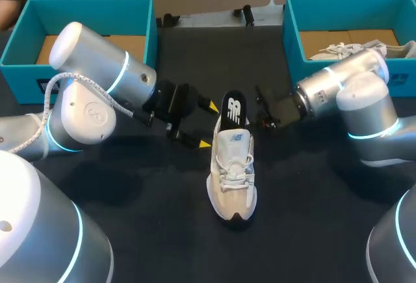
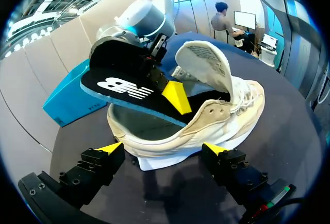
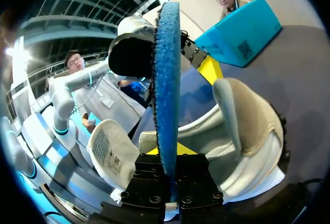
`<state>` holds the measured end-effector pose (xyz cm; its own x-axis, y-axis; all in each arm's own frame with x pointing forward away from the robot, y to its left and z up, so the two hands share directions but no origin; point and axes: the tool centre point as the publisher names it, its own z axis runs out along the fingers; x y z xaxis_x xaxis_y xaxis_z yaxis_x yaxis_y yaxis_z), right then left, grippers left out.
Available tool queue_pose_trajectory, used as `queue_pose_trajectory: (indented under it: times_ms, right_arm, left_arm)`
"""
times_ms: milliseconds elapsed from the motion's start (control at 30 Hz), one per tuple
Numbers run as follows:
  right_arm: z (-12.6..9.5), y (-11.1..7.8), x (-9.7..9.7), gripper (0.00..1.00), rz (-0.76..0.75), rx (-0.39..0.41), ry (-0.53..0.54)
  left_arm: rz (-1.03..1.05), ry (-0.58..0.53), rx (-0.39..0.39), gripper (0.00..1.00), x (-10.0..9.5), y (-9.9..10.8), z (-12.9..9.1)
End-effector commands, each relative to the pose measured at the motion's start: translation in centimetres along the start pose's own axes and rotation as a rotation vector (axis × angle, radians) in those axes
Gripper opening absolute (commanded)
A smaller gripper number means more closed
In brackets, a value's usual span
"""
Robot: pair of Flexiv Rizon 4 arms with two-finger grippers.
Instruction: Take the shoe out of the shoebox, open the shoe tongue, remove and reinsert the insole, then place the shoe into the shoebox
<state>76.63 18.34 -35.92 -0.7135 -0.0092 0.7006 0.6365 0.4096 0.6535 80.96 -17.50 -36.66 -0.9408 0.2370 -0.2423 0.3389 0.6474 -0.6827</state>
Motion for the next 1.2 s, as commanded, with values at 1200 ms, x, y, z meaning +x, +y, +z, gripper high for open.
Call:
queue_pose_trajectory:
  times_ms: [1200]
  right_arm:
    - [-1.2, 2.8, -0.8, 0.00, -0.038, 0.053, -0.064]
  left_arm:
    - [0.000, -0.001, -0.002, 1.00, 0.1, 0.0, 0.1]
